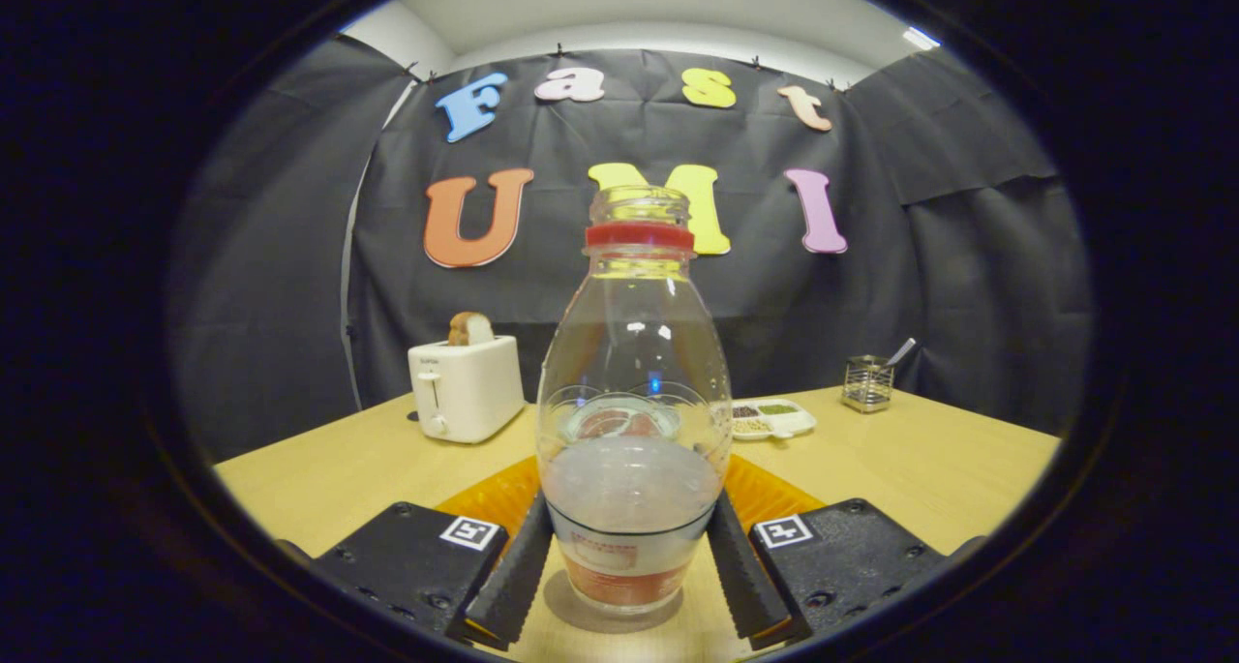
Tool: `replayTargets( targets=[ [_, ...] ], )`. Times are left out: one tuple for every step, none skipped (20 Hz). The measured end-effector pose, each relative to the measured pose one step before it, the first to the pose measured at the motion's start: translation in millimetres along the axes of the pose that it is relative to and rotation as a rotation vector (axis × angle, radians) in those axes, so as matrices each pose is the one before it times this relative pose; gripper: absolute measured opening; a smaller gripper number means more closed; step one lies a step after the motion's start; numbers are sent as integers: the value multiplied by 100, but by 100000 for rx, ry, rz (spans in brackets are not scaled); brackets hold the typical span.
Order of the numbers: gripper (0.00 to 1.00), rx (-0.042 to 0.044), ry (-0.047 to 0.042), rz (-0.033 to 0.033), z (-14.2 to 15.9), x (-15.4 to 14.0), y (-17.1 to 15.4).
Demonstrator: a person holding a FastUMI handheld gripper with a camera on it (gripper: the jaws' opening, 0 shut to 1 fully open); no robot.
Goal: Take the bottle from table, then pour the juice into the cup, finally place the bottle on the coaster
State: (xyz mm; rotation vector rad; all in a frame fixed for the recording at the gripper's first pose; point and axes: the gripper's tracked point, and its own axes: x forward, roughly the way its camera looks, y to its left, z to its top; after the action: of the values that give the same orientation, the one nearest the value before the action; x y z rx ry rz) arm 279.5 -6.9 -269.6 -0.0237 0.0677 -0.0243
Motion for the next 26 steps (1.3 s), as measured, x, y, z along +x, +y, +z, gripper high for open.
replayTargets(
  targets=[
    [81,-268,1033,-135,-382,-9,38],
    [81,-127,446,-474,-356,133,-63],
    [82,105,-152,-37,-7,-115,-67],
    [82,385,-794,301,13,-160,211],
    [83,92,-1044,364,5,-93,75],
    [83,175,-198,-9,-166,75,71],
    [83,-206,437,-276,-463,0,-78],
    [83,-335,674,-318,-242,-34,-17],
    [85,-667,866,-271,-227,-163,-38],
    [88,80,-204,-247,115,-137,-5],
    [90,666,-1075,95,423,-276,-114],
    [92,457,-946,291,411,-204,10],
    [100,113,-1050,521,486,-249,140],
    [100,-522,-390,-103,248,-202,78],
    [100,-774,127,-693,103,-203,-218],
    [100,-491,722,-700,170,-210,-125],
    [100,-414,154,-52,234,-303,-19],
    [100,-221,15,32,367,-418,-11],
    [100,39,-520,180,460,-468,-17],
    [100,399,-846,947,634,-511,186],
    [100,632,-1169,933,603,-522,159],
    [100,542,-1041,774,661,-460,86],
    [100,142,-810,-324,572,-682,-208],
    [100,-238,-314,-1243,626,-717,-435],
    [100,75,-416,-956,558,-794,-258],
    [100,290,-1349,-708,951,-881,-285]
  ],
)
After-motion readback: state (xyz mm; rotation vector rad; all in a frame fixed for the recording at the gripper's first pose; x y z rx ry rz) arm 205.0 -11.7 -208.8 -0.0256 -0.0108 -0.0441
